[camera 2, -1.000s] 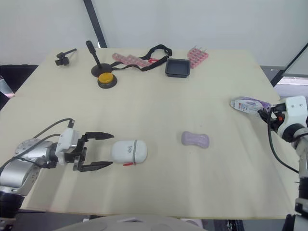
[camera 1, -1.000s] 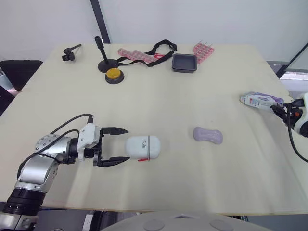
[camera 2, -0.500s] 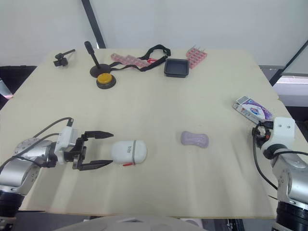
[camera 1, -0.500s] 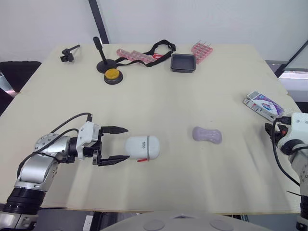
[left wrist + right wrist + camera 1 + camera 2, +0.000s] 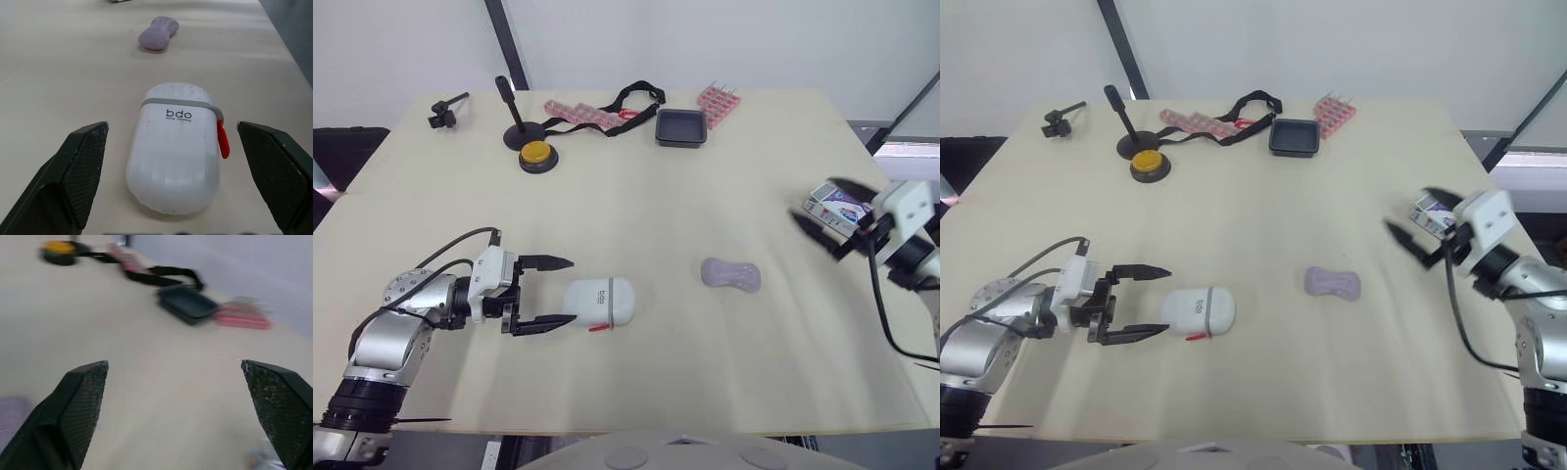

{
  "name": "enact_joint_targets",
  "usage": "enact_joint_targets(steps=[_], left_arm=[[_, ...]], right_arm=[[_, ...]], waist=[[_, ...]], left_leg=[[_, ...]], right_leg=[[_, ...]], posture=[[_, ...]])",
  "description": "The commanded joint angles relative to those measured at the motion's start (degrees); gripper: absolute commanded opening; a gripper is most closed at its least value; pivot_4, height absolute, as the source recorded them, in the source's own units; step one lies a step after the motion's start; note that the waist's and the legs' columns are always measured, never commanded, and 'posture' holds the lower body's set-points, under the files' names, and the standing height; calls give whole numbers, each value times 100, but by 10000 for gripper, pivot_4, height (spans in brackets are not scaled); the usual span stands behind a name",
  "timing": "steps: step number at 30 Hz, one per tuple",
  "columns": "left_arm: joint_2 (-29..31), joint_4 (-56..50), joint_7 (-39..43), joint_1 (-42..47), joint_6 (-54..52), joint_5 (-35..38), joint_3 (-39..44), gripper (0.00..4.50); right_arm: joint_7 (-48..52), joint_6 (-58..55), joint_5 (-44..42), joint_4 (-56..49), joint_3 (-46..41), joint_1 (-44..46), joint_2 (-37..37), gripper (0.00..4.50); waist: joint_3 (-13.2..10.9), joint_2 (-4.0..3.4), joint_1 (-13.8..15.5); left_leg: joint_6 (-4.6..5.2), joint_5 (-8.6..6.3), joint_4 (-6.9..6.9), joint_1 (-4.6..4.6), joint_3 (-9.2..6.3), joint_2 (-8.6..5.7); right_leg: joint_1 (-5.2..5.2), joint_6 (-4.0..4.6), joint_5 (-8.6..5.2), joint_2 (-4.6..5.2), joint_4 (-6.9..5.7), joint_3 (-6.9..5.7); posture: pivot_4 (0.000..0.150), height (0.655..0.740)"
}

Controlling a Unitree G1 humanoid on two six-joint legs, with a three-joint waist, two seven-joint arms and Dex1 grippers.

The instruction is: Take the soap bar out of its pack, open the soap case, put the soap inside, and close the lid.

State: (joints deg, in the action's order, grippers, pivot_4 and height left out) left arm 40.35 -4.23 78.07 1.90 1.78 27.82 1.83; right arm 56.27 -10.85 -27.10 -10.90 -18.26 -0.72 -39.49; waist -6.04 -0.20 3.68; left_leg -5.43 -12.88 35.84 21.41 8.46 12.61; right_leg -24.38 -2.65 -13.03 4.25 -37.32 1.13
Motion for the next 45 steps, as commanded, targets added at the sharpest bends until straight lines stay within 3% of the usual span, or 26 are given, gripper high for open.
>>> enact_joint_targets(steps=[1,6,11,31,45], left_arm=[[72,-47,105,108,94,-34,-8,45000],[117,-57,282,220,98,-188,-203,45000],[93,31,290,460,73,-444,-458,45000],[-52,487,-325,717,883,-1649,-1068,45000],[-292,848,-663,940,1234,-1707,-1176,45000]], right_arm=[[1079,371,-182,-190,263,-231,-364,44795],[2356,965,-116,158,708,-517,-663,44795],[2714,1338,-63,583,902,-446,-659,44795],[2053,1403,191,465,1079,-404,-578,44795],[1981,1323,39,433,905,-635,-564,44795]], waist=[[0,0,16],[0,1,25],[1,2,28],[1,2,44],[1,3,50]], left_leg=[[1,0,1,0,0,-1],[5,0,4,3,2,1],[16,1,9,5,3,1],[30,0,22,5,0,0],[31,-1,24,5,-1,0]], right_leg=[[0,0,0,1,0,-2],[0,1,-1,2,-4,-8],[-1,3,-1,8,-6,-13],[-5,4,-1,10,-10,-14],[-5,4,-1,11,-10,-13]], posture=[[1500,7291],[1500,7291],[1500,7291],[1500,7291],[1500,7291]])
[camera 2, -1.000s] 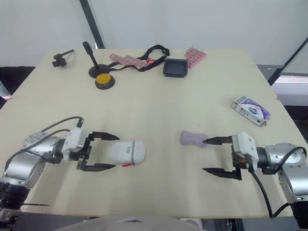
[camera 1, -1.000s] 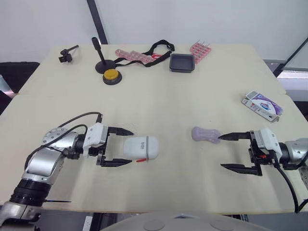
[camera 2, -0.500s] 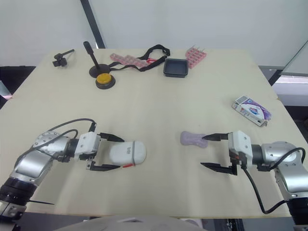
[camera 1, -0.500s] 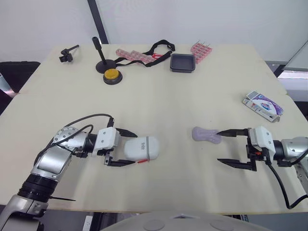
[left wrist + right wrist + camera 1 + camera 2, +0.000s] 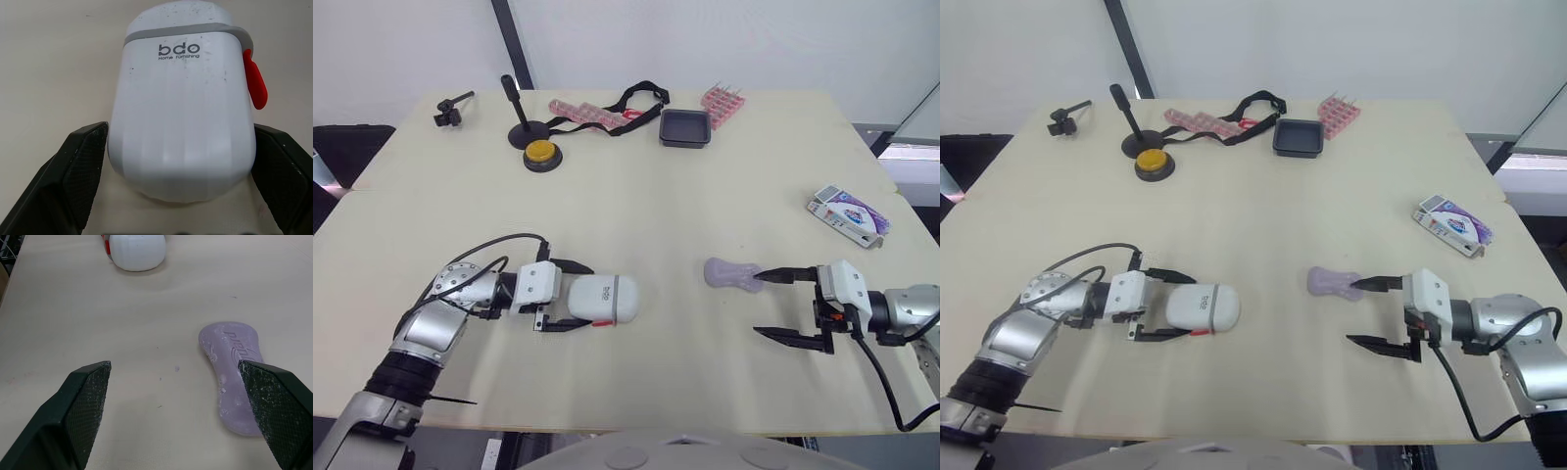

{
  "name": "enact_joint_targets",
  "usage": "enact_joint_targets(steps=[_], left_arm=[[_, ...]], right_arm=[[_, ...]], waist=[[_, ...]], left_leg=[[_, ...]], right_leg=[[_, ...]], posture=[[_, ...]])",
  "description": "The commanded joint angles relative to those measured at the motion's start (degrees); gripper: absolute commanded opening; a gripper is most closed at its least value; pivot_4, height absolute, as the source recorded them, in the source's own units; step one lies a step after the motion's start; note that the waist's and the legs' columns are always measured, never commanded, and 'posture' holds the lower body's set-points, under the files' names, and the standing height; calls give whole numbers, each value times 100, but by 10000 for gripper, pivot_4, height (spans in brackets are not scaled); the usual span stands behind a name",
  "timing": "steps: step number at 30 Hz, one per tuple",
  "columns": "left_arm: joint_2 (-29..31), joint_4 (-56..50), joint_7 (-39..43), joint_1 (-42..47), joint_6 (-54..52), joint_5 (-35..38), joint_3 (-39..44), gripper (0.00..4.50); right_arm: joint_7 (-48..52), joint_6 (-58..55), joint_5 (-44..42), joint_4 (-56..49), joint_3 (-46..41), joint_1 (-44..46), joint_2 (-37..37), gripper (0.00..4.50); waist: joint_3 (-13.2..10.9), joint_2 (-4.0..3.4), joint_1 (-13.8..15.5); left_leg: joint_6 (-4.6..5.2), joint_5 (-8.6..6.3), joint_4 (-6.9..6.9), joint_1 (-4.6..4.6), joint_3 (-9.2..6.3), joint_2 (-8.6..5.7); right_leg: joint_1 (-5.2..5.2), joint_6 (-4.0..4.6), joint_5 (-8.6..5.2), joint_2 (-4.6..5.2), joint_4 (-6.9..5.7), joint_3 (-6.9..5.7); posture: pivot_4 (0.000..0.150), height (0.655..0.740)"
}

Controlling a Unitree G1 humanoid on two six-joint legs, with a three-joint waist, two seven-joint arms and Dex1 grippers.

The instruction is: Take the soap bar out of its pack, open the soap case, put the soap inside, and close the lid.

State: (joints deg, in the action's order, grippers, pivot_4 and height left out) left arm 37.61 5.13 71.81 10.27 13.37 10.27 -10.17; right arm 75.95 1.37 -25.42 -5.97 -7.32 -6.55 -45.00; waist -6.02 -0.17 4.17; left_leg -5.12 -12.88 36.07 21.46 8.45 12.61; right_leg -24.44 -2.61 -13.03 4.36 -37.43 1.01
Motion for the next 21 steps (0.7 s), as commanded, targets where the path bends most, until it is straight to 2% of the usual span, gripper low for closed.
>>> enact_joint_targets(steps=[1,21], left_arm=[[-30,-128,5,107,39,116,16,45000],[-46,-108,202,196,-53,147,-160,45000]], right_arm=[[19,125,-125,-56,-192,-73,-14,44795],[-5,76,-90,-104,-162,-107,-110,44795]], waist=[[0,0,4],[0,0,-1]], left_leg=[[0,0,0,0,0,0],[0,0,0,0,0,0]], right_leg=[[0,0,0,0,0,0],[0,0,0,0,1,2]], posture=[[1500,7291],[1500,7291]])
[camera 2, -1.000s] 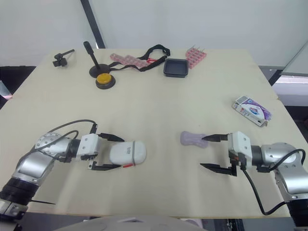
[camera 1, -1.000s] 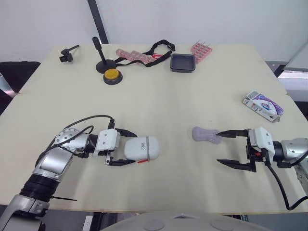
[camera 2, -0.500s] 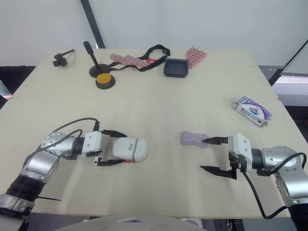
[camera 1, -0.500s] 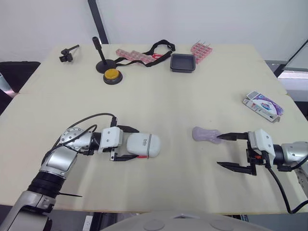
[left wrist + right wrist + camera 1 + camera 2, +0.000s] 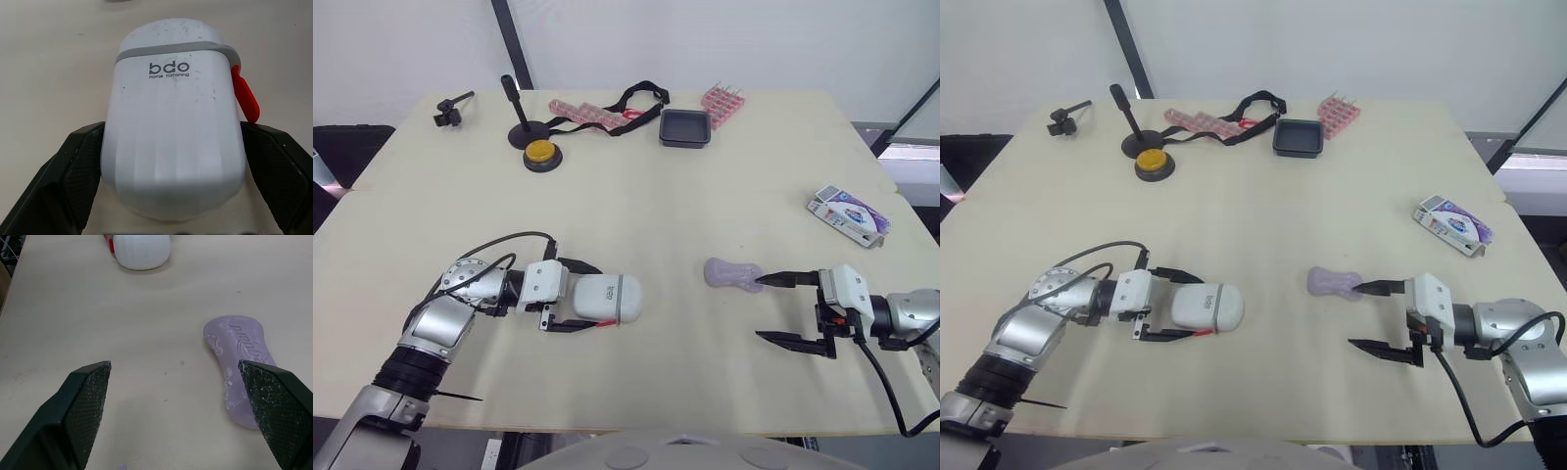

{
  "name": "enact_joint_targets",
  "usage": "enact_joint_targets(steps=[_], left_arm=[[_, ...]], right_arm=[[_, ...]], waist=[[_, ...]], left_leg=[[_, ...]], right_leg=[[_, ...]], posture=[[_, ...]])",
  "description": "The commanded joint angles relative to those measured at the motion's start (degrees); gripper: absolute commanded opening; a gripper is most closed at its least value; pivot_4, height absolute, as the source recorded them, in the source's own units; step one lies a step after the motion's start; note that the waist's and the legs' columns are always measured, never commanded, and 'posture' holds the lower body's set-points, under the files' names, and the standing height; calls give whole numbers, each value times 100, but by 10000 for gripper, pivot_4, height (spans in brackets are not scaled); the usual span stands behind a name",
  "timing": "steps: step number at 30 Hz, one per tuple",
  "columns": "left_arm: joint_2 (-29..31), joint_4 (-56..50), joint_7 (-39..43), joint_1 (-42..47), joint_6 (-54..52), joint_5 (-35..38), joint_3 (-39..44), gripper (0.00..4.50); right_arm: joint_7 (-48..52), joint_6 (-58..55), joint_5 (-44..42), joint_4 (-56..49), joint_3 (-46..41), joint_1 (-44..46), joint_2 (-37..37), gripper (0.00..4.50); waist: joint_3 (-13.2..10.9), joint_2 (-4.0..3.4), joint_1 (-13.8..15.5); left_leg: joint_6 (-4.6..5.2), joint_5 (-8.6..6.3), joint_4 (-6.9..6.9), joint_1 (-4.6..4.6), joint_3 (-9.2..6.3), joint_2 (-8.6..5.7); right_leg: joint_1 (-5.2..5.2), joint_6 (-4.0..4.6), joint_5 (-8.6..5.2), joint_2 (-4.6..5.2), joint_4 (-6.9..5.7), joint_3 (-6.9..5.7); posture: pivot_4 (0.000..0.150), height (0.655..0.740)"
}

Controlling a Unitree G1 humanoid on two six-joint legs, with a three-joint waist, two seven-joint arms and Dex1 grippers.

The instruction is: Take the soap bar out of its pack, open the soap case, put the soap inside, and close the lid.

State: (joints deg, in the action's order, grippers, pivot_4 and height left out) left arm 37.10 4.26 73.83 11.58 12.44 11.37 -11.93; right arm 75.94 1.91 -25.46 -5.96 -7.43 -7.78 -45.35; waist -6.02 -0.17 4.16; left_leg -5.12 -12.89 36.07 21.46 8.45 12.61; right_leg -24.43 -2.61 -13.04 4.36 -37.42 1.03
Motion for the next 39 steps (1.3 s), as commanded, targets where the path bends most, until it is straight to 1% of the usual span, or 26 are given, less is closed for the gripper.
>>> enact_joint_targets(steps=[1,6,9,19,21,24,27,28,30,31,33,34,36,38,39], left_arm=[[-5,-18,-4,69,27,42,12,45000],[-15,53,59,92,35,52,-9,45000],[-19,93,77,103,66,34,-30,37125],[3,192,100,109,176,-25,-63,37125],[-5,238,85,118,299,-19,-20,37125],[-33,235,75,150,515,141,124,37125],[-147,-26,2,164,682,438,286,37125],[-185,-79,-31,170,768,480,320,37125],[-285,-141,-165,193,920,484,377,37125],[-387,-191,-313,232,1043,454,418,37125],[-510,-269,-488,277,1224,407,451,37125],[-589,-319,-605,302,1340,348,453,37125],[-680,-380,-760,328,1519,270,435,37125],[-731,-412,-858,349,1703,182,402,37125],[-773,-408,-898,343,1905,132,371,37125]], right_arm=[[-7,25,-80,-102,-145,23,-74,44795],[-10,23,-66,-87,-128,16,-72,44795],[-2,41,-58,-74,-126,-5,-69,45000],[-1,44,-72,-90,-145,-50,-72,45000],[-25,-110,-162,-212,-163,6,-111,45000],[-245,-1584,-803,-817,-175,228,-484,45000],[-1199,-3977,-2657,-1555,-245,1009,-829,45000],[-1420,-4514,-3112,-1710,-256,1199,-910,45000],[-1833,-5224,-3724,-1904,-214,1490,-974,45000],[-2274,-5668,-4143,-1942,-111,1724,-937,45000],[-2978,-6302,-4760,-1958,27,2063,-843,45000],[-3545,-6546,-5141,-1867,129,2240,-682,45000],[-4450,-6831,-5777,-1698,254,2477,-429,45000],[-5062,-6920,-6227,-1597,350,2654,-207,45000],[-5462,-6924,-6606,-1470,494,2786,-57,45000]], waist=[[0,0,-1],[0,0,1],[0,0,1],[0,0,0],[0,0,-1],[-2,-4,-8],[-3,-4,-13],[-3,-6,2],[-2,-3,58],[0,-1,85],[-1,-1,131],[-1,0,149],[-1,0,168],[-1,1,173],[-1,0,171]], left_leg=[[0,0,0,0,0,0],[0,0,0,0,0,0],[0,0,0,0,0,0],[0,0,0,0,0,0],[0,0,0,0,0,0],[0,0,-1,0,2,-1],[0,1,-1,-2,1,2],[-1,1,0,-4,2,1],[-1,1,-2,-10,-4,2],[-1,1,-4,-9,-7,4],[-2,1,-4,-8,-7,3],[-3,2,-4,-5,-7,0],[-5,2,-3,-5,-6,-1],[-8,2,-4,-6,-5,0],[-13,4,-5,-5,-5,0]], right_leg=[[0,0,0,0,0,0],[0,0,0,0,0,0],[0,0,0,0,0,0],[0,0,0,0,0,2],[0,0,0,0,0,2],[0,0,0,-1,0,3],[1,-1,1,-8,-4,7],[1,-1,1,-8,-7,9],[1,-1,1,-10,-5,12],[1,0,0,-12,-2,8],[1,0,0,-12,1,8],[1,-1,1,-10,3,9],[1,-1,1,-10,6,10],[0,-1,1,-11,5,11],[-1,-2,1,-12,5,12]], posture=[[1500,7291],[1500,7291],[1500,7291],[1500,7291],[1500,7291],[1500,7291],[1500,7291],[1500,7291],[1500,7291],[1500,7291],[1500,7291],[1500,7291],[1500,7291],[1500,7291],[1500,7291]])
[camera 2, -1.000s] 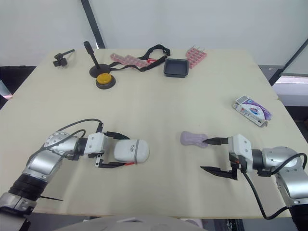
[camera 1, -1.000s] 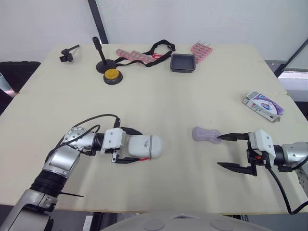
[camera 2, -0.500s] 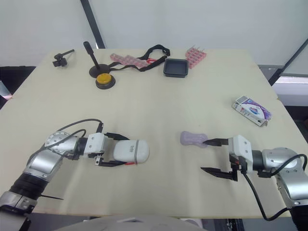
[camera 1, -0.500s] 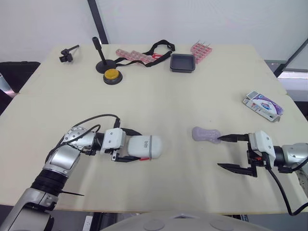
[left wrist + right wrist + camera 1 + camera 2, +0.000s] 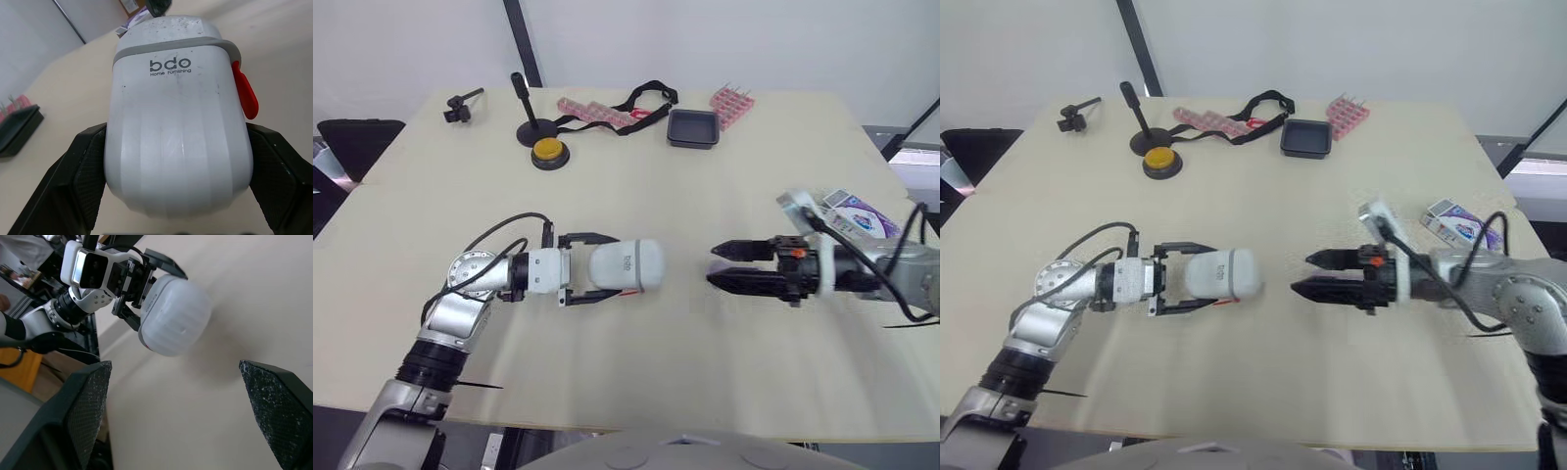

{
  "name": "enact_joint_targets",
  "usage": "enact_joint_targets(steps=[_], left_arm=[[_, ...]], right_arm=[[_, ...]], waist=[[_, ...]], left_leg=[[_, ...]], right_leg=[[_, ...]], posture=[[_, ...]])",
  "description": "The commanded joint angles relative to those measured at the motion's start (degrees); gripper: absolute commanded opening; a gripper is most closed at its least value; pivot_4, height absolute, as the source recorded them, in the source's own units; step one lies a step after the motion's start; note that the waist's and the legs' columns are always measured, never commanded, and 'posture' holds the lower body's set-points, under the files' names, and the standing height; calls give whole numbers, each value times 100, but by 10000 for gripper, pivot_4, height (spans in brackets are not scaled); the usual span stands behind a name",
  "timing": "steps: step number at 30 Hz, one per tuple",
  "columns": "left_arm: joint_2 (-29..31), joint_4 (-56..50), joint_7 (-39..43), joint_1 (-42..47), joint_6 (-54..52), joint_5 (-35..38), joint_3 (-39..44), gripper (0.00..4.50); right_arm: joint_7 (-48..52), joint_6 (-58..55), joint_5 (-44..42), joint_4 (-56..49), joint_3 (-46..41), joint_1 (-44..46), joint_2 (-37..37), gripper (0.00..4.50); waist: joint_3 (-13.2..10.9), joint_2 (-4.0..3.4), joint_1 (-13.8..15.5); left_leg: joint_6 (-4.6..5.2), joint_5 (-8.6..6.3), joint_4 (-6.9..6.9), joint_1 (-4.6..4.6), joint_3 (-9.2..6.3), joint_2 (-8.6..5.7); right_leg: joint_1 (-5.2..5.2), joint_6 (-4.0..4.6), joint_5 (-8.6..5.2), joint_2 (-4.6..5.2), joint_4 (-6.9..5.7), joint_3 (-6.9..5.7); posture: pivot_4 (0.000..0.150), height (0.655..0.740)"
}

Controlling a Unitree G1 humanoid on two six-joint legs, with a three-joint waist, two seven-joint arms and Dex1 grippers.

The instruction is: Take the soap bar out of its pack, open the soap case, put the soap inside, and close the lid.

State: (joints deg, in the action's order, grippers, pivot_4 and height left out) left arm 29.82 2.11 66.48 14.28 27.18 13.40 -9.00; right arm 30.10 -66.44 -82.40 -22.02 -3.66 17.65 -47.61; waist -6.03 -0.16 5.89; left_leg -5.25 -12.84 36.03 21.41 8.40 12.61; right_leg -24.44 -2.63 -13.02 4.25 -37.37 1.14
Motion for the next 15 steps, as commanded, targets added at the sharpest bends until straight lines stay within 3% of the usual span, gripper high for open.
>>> enact_joint_targets(steps=[1,7,15], left_arm=[[-82,-181,-209,61,594,-134,45,37125],[-140,-26,-364,122,922,-218,-64,37125],[-134,49,-443,161,642,-143,-122,37125]], right_arm=[[-1218,-83,-1211,238,273,376,317,45000],[-2447,18,-2185,571,742,832,581,45000],[-2739,-13,-2392,587,869,961,547,45000]], waist=[[0,0,-8],[-1,1,-28],[-2,3,-53]], left_leg=[[-12,6,-3,-1,1,-1],[-65,27,-18,0,-1,-2],[-89,30,-29,7,-1,-1]], right_leg=[[-1,0,0,0,0,2],[-1,-26,14,-3,2,0],[0,-41,20,-8,4,0]], posture=[[1500,7291],[1500,7291],[1500,7291]])
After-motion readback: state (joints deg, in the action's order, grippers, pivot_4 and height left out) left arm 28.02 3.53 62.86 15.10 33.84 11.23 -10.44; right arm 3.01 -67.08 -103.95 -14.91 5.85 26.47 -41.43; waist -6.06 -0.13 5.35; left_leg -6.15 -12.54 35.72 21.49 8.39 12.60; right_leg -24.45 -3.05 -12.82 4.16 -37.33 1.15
